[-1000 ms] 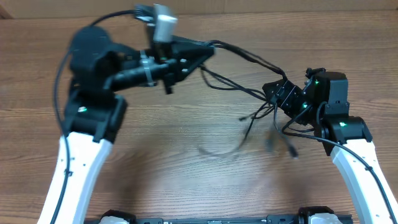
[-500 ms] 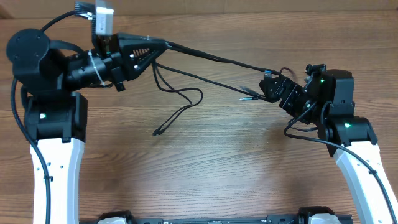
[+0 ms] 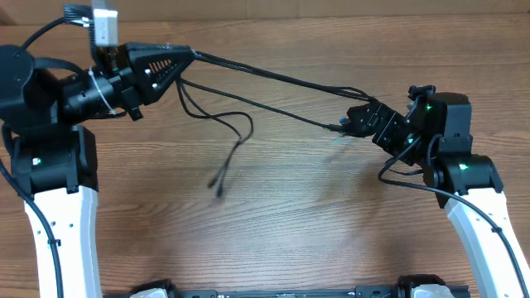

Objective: Untangle cables

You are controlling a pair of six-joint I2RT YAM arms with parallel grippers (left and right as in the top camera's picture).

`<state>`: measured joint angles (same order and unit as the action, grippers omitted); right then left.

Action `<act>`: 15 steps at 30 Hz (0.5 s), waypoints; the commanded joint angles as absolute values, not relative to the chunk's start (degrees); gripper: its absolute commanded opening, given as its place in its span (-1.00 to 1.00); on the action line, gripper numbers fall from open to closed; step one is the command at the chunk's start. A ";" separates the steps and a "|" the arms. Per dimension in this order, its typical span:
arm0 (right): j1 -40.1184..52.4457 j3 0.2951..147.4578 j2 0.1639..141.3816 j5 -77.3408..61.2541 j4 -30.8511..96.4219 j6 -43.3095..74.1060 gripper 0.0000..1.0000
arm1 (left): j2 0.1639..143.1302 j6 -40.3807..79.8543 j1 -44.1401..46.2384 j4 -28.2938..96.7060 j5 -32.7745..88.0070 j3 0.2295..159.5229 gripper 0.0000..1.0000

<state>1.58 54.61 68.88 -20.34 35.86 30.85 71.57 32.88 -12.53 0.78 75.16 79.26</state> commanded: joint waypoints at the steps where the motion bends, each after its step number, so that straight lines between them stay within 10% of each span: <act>1: -3.99 50.33 72.14 4.82 40.56 35.90 1.00 | 67.94 31.70 -23.73 -2.66 60.60 82.65 -0.92; 15: -3.99 50.33 72.14 -0.82 40.40 35.46 1.00 | 74.06 31.33 -26.72 -2.42 70.26 82.65 -0.92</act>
<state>-4.29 49.65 73.01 0.99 40.93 34.94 73.08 32.62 -27.94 -2.55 65.30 81.49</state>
